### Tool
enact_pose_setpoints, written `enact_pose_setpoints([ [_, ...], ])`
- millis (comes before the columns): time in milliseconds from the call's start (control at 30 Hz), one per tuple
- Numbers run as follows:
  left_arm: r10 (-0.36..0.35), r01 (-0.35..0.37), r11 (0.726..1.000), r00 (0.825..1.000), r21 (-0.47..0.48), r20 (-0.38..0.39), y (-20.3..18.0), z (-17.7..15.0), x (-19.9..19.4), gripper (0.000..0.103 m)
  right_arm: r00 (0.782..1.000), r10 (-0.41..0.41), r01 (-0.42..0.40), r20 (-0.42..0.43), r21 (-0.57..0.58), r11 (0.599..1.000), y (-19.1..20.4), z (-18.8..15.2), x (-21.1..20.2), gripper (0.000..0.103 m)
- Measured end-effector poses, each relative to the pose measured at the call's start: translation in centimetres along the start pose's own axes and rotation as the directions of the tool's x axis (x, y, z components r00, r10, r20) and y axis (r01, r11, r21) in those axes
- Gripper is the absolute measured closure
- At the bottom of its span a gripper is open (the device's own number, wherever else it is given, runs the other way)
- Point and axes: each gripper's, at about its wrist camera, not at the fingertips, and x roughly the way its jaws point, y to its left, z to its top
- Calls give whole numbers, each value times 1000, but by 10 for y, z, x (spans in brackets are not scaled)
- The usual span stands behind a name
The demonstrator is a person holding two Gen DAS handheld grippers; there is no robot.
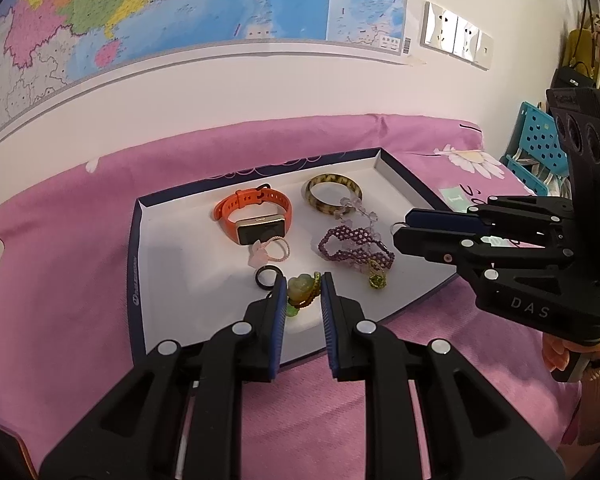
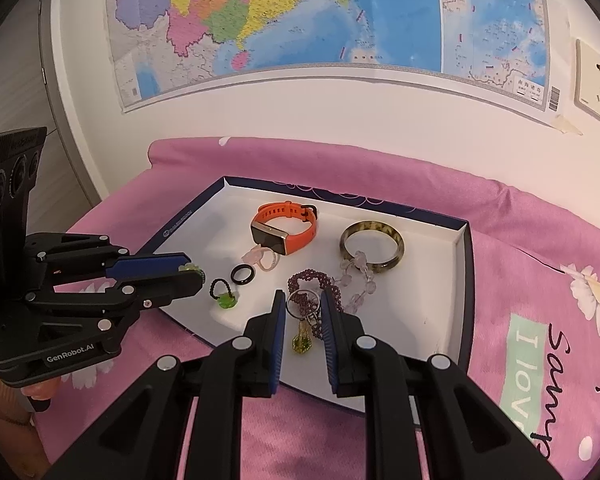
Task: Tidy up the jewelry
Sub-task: 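Carry the charm with the left tool while the right tool carries the silver ring into the box, then lower the charm into the box and open the left tool while the right tool releases the ring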
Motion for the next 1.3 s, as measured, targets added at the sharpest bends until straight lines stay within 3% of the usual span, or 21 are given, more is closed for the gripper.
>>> enact_pose_setpoints([
  [1300,32,-33,999,998,-24,-58,8,12,32,85,998,-14,15,-58,26,1000,-17,10,34,87],
])
